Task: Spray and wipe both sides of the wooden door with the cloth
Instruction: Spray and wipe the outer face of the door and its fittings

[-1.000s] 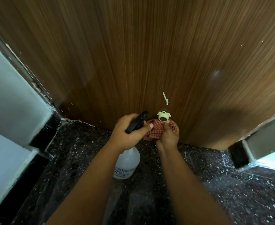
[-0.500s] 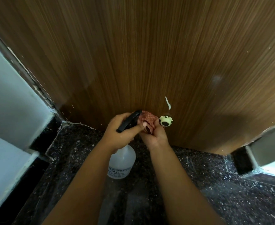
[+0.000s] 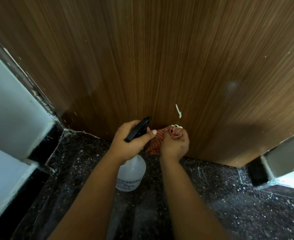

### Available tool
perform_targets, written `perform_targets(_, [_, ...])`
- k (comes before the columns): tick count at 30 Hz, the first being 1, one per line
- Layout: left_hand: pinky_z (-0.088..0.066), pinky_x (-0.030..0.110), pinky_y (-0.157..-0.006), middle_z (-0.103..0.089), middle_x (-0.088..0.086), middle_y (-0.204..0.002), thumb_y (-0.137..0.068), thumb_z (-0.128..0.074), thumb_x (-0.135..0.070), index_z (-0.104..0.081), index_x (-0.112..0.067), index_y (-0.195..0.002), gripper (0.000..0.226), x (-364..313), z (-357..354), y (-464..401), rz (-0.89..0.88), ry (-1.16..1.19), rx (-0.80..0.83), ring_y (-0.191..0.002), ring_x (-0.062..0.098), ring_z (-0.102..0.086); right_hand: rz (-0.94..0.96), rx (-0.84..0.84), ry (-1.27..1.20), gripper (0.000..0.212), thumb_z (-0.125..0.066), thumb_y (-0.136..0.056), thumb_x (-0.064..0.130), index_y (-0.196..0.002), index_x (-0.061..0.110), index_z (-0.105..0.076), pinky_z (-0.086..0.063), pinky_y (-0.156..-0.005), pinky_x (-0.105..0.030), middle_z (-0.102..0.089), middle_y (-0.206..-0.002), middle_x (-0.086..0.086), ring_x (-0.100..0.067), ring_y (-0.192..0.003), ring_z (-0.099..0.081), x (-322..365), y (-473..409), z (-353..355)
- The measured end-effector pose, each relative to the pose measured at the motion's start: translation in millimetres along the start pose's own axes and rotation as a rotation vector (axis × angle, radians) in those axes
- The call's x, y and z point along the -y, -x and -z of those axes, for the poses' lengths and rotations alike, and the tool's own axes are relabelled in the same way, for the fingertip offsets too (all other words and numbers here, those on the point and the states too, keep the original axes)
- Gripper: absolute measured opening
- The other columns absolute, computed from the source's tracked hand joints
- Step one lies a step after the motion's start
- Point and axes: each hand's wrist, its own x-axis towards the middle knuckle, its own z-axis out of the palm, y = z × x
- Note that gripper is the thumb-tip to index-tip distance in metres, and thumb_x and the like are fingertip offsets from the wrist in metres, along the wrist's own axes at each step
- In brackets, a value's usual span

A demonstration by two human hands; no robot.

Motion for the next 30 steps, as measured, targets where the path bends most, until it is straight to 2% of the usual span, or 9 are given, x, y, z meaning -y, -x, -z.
perform_targets(2, [-0.057, 0.026, -0.062, -0.069, 0.014, -0.086, -0.087, -0.076, -0.028, -0.067, -0.013, -0.086, 0.018, -2.5, 0.0, 1.7, 0.007, 0.032, -0.009, -0.073, 0.006, -0.064, -0.019, -0.043, -0.024, 0.009, -0.073, -0.082, 0.010, -0.090, 0.010, -0.067, -0.047, -0.076, -0.012, -0.061, -0.094, -0.002, -0.010, -0.080, -0.057, -10.2, 5.5, -7.4])
perform_targets(5, [-0.057, 0.029, -0.063, -0.069, 0.018, -0.091, -0.087, -0.076, -0.026, -0.067, -0.009, -0.087, 0.020, -4.6, 0.2, 5.2, 0.002, 0.033, -0.009, -0.072, 0.007, -0.063, -0.307, -0.115, -0.239, 0.018, -0.075, -0.081, 0.007, -0.091, 0.015, -0.062, -0.056, -0.084, -0.034, -0.064, -0.090, 0.002, -0.018, -0.088, -0.064, -21.0, -0.7, -3.4])
perform_targets(10, [-0.057, 0.044, -0.079, -0.066, -0.008, -0.076, -0.085, -0.077, -0.033, -0.069, -0.018, -0.083, 0.017, -5.6, -1.5, 4.2, 0.003, 0.017, 0.014, -0.077, 0.007, -0.065, -0.392, -0.299, -0.338, 0.018, -0.068, -0.083, 0.005, -0.088, 0.020, -0.060, -0.053, -0.084, -0.029, -0.064, -0.089, 0.004, -0.018, -0.089, -0.063, -21.2, -39.5, 37.0])
perform_targets(13, [-0.057, 0.048, -0.082, -0.068, -0.001, -0.082, -0.085, -0.077, -0.034, -0.068, -0.021, -0.082, 0.016, -6.7, -4.4, 3.7, -0.003, 0.031, 0.023, -0.084, 0.014, -0.067, -0.101, -0.204, -0.273, 0.014, -0.066, -0.082, 0.003, -0.085, 0.016, -0.063, -0.049, -0.073, -0.016, -0.062, -0.082, 0.007, -0.001, -0.075, -0.061, 1.9, -34.4, 46.0])
perform_targets(15, [-0.057, 0.048, -0.081, -0.069, 0.001, -0.084, -0.085, -0.077, -0.034, -0.068, -0.020, -0.083, 0.016, -7.2, -6.3, 3.2, -0.006, 0.032, 0.024, -0.083, 0.013, -0.066, 0.300, -0.097, -0.116, 0.014, -0.069, -0.079, 0.003, -0.091, 0.011, -0.066, -0.043, -0.074, -0.009, -0.059, -0.090, 0.003, 0.004, -0.079, -0.058, 12.9, -20.1, 43.0])
perform_targets(18, [-0.057, 0.045, -0.077, -0.065, -0.010, -0.072, -0.085, -0.077, -0.033, -0.068, -0.019, -0.083, 0.017, -8.2, -9.2, 2.6, -0.019, 0.014, 0.041, -0.070, 0.005, -0.062, 0.816, 0.116, 0.203, 0.027, -0.072, -0.070, 0.002, -0.096, 0.007, -0.069, -0.040, -0.087, -0.024, -0.059, -0.100, -0.007, -0.020, -0.099, -0.054, -1.4, -16.7, 37.1])
perform_targets(21, [-0.057, 0.042, -0.073, -0.063, -0.011, -0.070, -0.086, -0.077, -0.031, -0.068, -0.018, -0.084, 0.017, -7.3, -11.9, 1.6, -0.027, 0.010, 0.048, -0.069, 0.004, -0.061, 1.020, 0.200, 0.368, 0.032, -0.071, -0.070, -0.002, -0.102, 0.003, -0.069, -0.039, -0.097, -0.035, -0.062, -0.103, -0.014, -0.031, -0.107, -0.052, -20.3, -31.5, 39.2])
perform_targets(25, [-0.057, 0.049, -0.074, -0.061, -0.009, -0.068, -0.087, -0.076, -0.035, -0.067, -0.017, -0.083, 0.021, -8.0, -11.9, 2.3, -0.042, -0.010, 0.065, -0.069, 0.011, -0.062, 0.904, 0.168, 0.283, 0.033, -0.055, -0.076, 0.010, -0.107, 0.003, -0.064, -0.038, -0.097, -0.036, -0.056, -0.110, -0.014, -0.026, -0.108, -0.051, -34.3, -38.1, 45.1])
perform_targets(30, [-0.056, 0.047, -0.071, -0.059, -0.014, -0.061, -0.084, -0.072, -0.049, -0.066, -0.020, -0.081, 0.030, -14.4, -11.8, 6.8, -0.097, -0.034, 0.024, -0.064, 0.007, -0.060, 0.355, 0.014, -0.103, 0.028, -0.064, -0.085, -0.004, -0.110, 0.008, -0.068, -0.051, -0.096, -0.033, -0.056, -0.113, 0.003, -0.014, -0.106, -0.059, -27.2, -11.7, 28.6])
